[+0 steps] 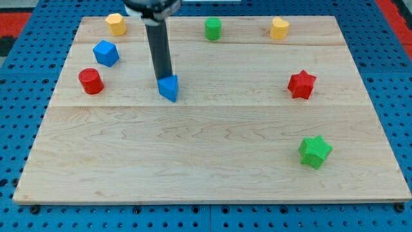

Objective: Move the blue triangle horizontally left to the green star

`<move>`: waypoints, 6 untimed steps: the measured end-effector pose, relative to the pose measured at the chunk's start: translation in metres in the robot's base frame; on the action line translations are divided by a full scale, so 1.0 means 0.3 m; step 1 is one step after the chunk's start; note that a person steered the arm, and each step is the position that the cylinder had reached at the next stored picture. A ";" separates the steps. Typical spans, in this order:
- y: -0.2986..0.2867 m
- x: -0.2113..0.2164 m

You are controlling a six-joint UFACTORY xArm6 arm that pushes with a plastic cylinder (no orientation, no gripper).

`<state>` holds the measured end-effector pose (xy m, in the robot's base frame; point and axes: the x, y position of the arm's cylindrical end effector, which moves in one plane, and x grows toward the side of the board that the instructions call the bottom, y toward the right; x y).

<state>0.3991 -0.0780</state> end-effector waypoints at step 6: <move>0.142 0.420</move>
